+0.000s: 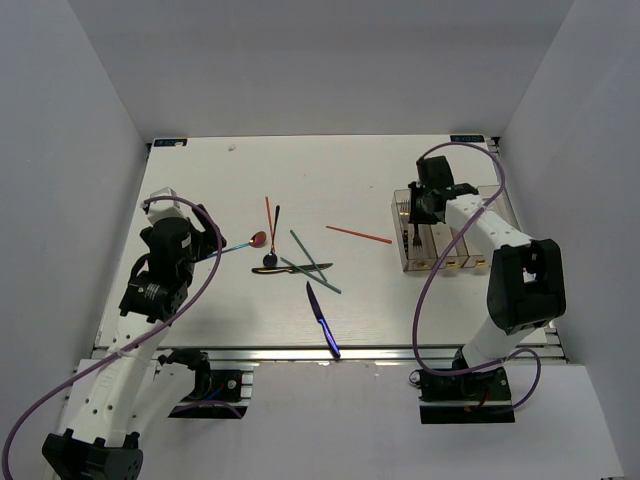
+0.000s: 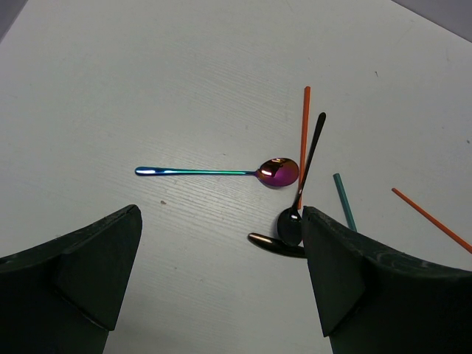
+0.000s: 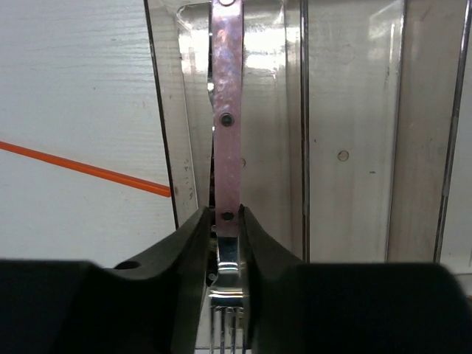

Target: Sort the eating utensils into containers

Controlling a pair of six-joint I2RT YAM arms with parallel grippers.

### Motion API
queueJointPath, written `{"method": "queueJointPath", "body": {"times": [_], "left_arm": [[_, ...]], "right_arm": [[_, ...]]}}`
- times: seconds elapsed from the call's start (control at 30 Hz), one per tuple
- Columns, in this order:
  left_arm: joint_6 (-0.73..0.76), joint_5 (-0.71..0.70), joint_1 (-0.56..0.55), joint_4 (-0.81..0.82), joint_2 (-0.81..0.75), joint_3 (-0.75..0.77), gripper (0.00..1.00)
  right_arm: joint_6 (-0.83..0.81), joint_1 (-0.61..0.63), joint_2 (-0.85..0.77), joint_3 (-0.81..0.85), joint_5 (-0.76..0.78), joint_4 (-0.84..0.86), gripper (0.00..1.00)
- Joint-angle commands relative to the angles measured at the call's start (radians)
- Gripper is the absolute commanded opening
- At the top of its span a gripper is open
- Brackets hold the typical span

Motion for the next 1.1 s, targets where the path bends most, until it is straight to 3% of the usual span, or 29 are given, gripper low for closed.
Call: {"method": "queueJointPath", "body": {"times": [0.0, 0.23, 0.43, 0.47, 0.5, 0.53, 0.67, 0.9, 1.0, 1.07], "left_arm": [[0.010, 0.009, 0.002, 0.009, 0.000, -0.007, 0.98], [0.010, 0.009, 0.002, 0.009, -0.002, -0.007, 0.98], [0.010, 0.005, 0.002, 0.008, -0.003, -0.006, 0.98], [0.010, 0.005, 0.002, 0.008, -0.003, -0.006, 0.98], [0.009, 0.003, 0.002, 0.006, -0.002, -0.004, 0.98], [0.009, 0.002, 0.002, 0.006, 0.000, -0.006, 0.98], [0.007, -0.011, 0.002, 0.001, -0.003, -0.003, 0.98], [0.001, -0.037, 0.002, -0.008, 0.000, 0.000, 0.98], [-0.002, -0.044, 0.002, -0.011, 0.001, 0.000, 0.98], [-0.002, -0.041, 0.002, -0.008, 0.000, -0.001, 0.98]], "right_arm": [[0.008, 0.001, -0.001, 0.055, 0.006, -0.017, 0.34], [0.012, 0.001, -0.019, 0.094, -0.003, -0.055, 0.47], [-0.055, 0.096, -0.100, 0.065, -0.213, 0.017, 0.53], [-0.069, 0.124, -0.105, 0.060, -0.236, 0.023, 0.66], [-0.064, 0.198, -0.099, 0.074, -0.162, -0.012, 0.73], [-0.057, 0.239, -0.095, 0.086, -0.161, -0.012, 0.89], [0.032, 0.429, -0.099, 0.079, 0.030, -0.058, 0.89], [0.166, 0.676, -0.125, 0.023, 0.162, -0.034, 0.89], [0.166, 0.685, -0.086, 0.037, 0.198, -0.021, 0.89], [0.046, 0.679, -0.053, 0.060, 0.167, -0.001, 0.89]]}}
